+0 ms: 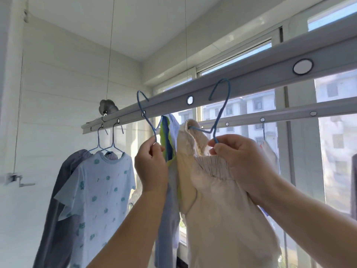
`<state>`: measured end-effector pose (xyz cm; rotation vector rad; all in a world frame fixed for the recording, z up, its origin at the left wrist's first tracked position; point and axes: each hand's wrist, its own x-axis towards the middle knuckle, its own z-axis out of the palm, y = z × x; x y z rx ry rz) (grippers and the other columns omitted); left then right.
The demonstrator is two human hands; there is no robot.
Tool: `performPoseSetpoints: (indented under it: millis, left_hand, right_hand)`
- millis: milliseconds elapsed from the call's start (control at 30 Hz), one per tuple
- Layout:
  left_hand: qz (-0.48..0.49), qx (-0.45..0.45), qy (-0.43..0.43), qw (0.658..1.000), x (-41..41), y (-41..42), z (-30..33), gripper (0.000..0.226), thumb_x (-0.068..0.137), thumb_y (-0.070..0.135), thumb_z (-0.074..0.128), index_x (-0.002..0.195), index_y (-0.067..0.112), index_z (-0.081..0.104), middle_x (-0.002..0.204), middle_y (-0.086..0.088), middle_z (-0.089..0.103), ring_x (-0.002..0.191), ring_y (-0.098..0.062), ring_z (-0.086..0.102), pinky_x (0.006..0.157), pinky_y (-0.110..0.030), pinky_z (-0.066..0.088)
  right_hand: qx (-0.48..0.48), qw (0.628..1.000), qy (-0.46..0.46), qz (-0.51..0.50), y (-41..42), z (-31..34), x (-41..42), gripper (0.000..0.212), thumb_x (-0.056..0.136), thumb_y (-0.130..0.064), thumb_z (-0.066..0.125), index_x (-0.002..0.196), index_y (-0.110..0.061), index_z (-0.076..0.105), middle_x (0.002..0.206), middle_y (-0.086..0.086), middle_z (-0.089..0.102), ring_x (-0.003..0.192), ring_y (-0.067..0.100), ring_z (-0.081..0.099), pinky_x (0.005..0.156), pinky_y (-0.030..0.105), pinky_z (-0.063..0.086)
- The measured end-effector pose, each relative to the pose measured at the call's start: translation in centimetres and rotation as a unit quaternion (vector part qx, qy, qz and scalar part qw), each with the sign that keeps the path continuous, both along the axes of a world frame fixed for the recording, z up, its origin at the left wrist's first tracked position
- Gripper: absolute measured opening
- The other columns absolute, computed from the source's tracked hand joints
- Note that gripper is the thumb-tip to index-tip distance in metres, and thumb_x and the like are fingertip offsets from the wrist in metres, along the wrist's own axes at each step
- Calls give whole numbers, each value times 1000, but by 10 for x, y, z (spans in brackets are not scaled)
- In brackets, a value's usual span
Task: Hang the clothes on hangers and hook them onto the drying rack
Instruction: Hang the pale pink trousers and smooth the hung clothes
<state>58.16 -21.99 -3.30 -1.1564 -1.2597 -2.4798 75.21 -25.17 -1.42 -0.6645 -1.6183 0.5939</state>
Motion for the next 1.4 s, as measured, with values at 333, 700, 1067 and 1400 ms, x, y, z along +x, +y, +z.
performPoseSetpoints:
  millis: [333, 700, 1067, 1400]
  left_hand:
    - [-17, -121, -19, 992, -59, 44, 3, 25, 91, 9, 45, 105, 1, 63, 84, -10, 64, 75, -32, 55, 70, -30, 41]
    - [-49, -122, 40, 990, -56, 76, 16, 26, 91, 8, 47, 111, 3, 63, 83, -8, 63, 78, -19, 54, 72, -28, 42]
    - [37, -260, 129, 956, -41, 77, 12, 24, 90, 9, 47, 112, 9, 58, 123, -17, 49, 111, -30, 46, 93, -38, 38]
    - [-157, -105, 318, 929, 38, 53, 8, 38, 98, 26, 29, 130, 16, 48, 133, 2, 48, 118, -4, 42, 95, -17, 29]
  right_hand:
    - [-29, 999, -14, 15, 15, -8, -15, 19, 89, -12, 52, 84, -20, 69, 77, -5, 68, 69, 14, 56, 55, 18, 41]
    - [-5, 1000, -11, -13, 27, -3, -21, 20, 89, -11, 53, 79, -22, 66, 73, -8, 65, 64, 7, 54, 44, 6, 35]
    - [4, 997, -24, -79, 36, -4, -13, 19, 88, -11, 53, 81, -22, 67, 72, -10, 65, 67, 9, 55, 51, 7, 37]
    - [33, 983, -57, -173, 45, 12, -14, 20, 88, -13, 50, 86, -14, 69, 87, 4, 71, 83, 21, 64, 69, 28, 48]
